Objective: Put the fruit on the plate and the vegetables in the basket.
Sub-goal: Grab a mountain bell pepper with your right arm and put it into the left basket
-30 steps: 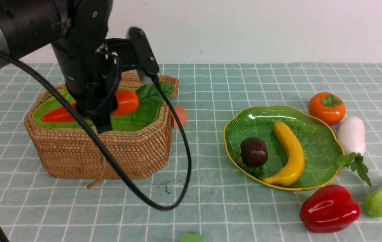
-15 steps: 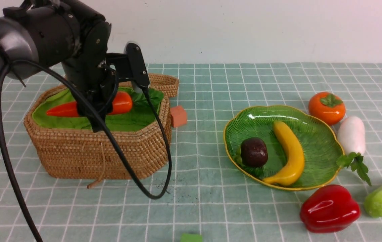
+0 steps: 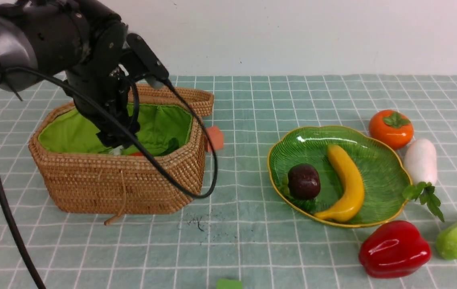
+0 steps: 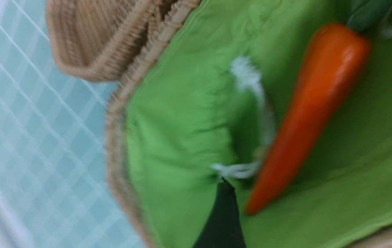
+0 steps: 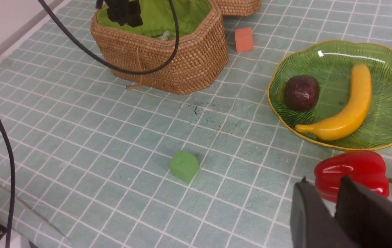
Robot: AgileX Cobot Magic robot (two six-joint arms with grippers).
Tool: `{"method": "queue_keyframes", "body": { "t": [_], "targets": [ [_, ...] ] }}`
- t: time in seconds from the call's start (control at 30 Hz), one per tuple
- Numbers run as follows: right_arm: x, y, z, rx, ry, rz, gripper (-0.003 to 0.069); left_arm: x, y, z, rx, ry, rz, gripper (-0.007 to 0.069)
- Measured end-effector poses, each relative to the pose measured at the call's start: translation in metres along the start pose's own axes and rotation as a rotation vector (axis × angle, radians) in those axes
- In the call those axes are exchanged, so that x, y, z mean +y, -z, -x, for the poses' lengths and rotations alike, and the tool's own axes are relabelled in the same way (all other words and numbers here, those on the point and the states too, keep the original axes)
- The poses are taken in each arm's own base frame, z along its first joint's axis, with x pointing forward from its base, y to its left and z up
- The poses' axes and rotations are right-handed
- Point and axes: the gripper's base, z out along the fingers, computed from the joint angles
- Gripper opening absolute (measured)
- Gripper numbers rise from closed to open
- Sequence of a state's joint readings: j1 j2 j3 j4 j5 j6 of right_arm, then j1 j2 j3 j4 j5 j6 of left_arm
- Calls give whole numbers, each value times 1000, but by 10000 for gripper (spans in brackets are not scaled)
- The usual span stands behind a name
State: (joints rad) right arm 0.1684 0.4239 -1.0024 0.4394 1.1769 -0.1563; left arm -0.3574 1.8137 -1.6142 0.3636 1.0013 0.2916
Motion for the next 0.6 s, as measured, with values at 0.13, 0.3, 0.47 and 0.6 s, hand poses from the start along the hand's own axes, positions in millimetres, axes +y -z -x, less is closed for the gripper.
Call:
{"method": "queue_keyframes", "body": {
  "t": [0.13,0.3,0.47,0.6],
  "targets": [
    [-5,-2,-2,47,-46,-43,141,-29,46,14,-158,242,-204,347],
    [-8,-3,-6,101,-61,-75,144,-97,93,35,-233,242,-446,4],
    [-8,2,-9,88,-104,-102,144,-181,99,52,-203,81,-599,-8],
    [-8,4,-11,85,-147,-106,144,-196,92,51,-158,37,-551,13]
  ]
}}
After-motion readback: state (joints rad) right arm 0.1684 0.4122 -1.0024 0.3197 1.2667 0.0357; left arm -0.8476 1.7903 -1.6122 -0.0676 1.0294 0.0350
